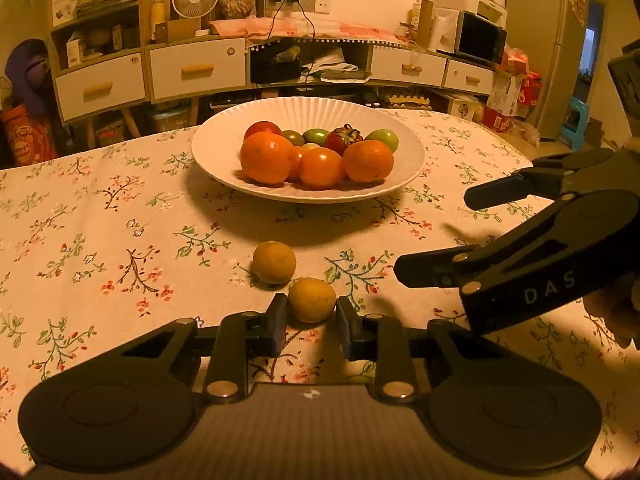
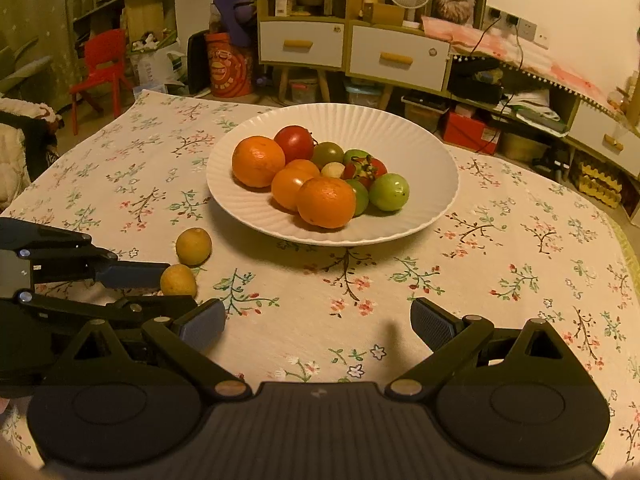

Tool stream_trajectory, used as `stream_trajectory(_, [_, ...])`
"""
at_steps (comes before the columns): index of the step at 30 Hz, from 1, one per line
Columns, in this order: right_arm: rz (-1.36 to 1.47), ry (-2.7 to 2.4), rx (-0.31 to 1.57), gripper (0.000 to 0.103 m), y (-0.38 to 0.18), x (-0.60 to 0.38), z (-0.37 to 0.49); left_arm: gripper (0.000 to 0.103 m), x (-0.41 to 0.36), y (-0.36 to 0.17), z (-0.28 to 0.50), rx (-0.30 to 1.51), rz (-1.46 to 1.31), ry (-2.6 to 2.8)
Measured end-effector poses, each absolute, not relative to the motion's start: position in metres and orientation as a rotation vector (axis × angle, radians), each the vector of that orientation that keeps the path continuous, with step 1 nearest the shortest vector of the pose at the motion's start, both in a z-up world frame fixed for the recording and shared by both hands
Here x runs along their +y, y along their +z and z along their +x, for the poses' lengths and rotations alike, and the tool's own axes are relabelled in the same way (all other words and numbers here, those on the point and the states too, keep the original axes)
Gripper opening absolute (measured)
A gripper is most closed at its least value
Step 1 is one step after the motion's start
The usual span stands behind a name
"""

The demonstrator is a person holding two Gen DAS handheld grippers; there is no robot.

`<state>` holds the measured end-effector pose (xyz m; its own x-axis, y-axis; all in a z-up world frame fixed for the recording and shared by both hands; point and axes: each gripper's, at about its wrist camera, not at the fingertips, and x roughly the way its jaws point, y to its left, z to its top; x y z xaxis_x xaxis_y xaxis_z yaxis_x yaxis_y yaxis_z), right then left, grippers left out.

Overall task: Organize fruits
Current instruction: 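Grasp a small olive-brown fruit with the left tool, then hold the brown fruit in the left tool while the right tool grasps the other brown fruit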

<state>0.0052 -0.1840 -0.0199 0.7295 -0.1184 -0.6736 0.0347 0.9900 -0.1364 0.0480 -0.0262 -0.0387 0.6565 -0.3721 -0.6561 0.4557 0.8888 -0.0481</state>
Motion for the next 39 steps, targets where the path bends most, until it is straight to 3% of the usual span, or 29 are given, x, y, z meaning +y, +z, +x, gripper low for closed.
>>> stream_trajectory(19, [-0.139,-0.02,0.779,0.097,-0.03,-0.165,0.012,0.015,0.006,-0.03,0.039,0.816,0.139,-0.353])
stream_trajectory(39, [-0.131,0.03,0.746,0.076,-0.04,-0.141,0.024,0.015,0.038,-0.026,0.031,0.819,0.082,-0.319])
